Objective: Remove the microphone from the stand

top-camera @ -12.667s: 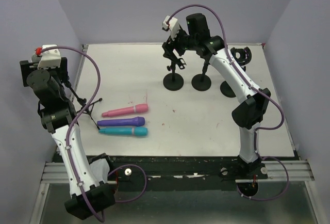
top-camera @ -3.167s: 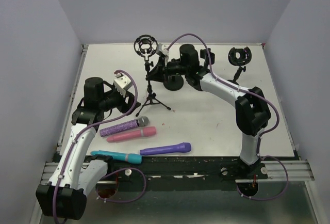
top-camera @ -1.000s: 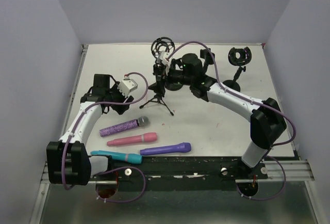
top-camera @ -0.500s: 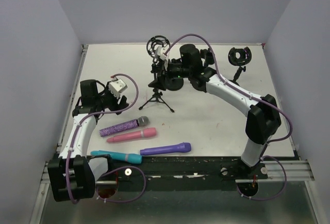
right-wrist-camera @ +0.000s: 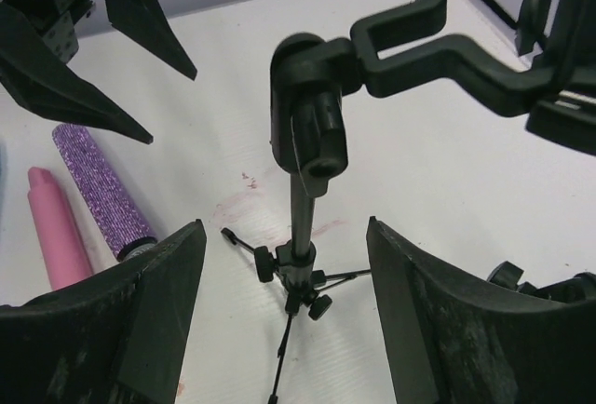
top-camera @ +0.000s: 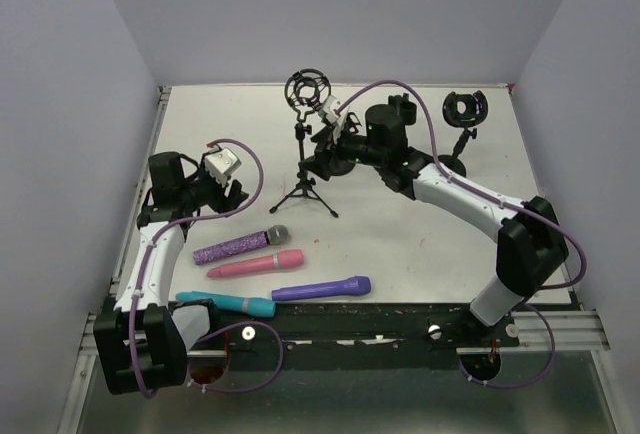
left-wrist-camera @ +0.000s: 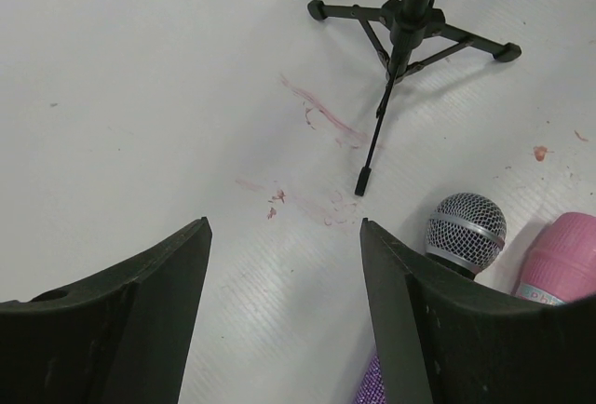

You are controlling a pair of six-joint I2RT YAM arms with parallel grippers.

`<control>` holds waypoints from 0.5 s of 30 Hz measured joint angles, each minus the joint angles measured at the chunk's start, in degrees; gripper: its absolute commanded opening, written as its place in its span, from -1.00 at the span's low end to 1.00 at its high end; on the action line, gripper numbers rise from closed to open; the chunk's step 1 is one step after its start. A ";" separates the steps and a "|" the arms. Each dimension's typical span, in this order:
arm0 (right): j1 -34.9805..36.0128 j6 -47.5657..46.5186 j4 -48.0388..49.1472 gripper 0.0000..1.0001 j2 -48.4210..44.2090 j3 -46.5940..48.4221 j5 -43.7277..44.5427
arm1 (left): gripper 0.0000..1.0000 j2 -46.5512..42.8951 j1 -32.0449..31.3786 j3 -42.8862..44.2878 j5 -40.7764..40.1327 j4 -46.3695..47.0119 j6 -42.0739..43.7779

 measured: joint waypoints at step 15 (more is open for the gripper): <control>0.00 -5.70 14.58 -0.48 2.32 -2.43 -1.70 | 0.45 0.02 -1.95 1.29 0.35 0.55 -2.25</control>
